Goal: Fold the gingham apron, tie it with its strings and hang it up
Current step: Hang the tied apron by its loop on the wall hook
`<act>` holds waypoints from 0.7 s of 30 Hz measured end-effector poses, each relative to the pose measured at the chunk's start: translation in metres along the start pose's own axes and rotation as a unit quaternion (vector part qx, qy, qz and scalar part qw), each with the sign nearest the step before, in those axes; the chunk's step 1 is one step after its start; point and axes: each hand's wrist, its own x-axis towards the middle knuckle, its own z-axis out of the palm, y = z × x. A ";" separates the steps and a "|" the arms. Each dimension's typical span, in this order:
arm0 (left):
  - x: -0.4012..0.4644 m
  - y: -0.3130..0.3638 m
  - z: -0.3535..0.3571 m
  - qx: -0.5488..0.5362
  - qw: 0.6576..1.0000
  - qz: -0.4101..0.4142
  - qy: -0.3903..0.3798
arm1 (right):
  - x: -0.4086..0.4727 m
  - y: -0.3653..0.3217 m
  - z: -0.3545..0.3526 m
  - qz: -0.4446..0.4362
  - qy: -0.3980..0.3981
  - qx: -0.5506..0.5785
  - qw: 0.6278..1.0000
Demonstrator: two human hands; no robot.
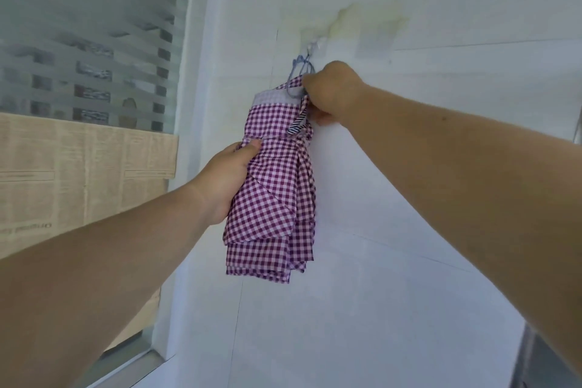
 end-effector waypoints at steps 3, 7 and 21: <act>0.003 -0.001 -0.001 -0.002 1.000 -0.005 -0.012 | 0.009 -0.022 0.000 0.017 -0.014 0.019 1.000; 0.005 0.001 -0.004 0.003 1.000 -0.003 -0.022 | 0.018 -0.032 -0.006 -0.005 -0.022 -0.125 0.992; 0.016 -0.002 0.001 0.007 1.000 0.004 -0.021 | 0.037 -0.017 -0.002 -0.040 -0.013 -0.128 0.991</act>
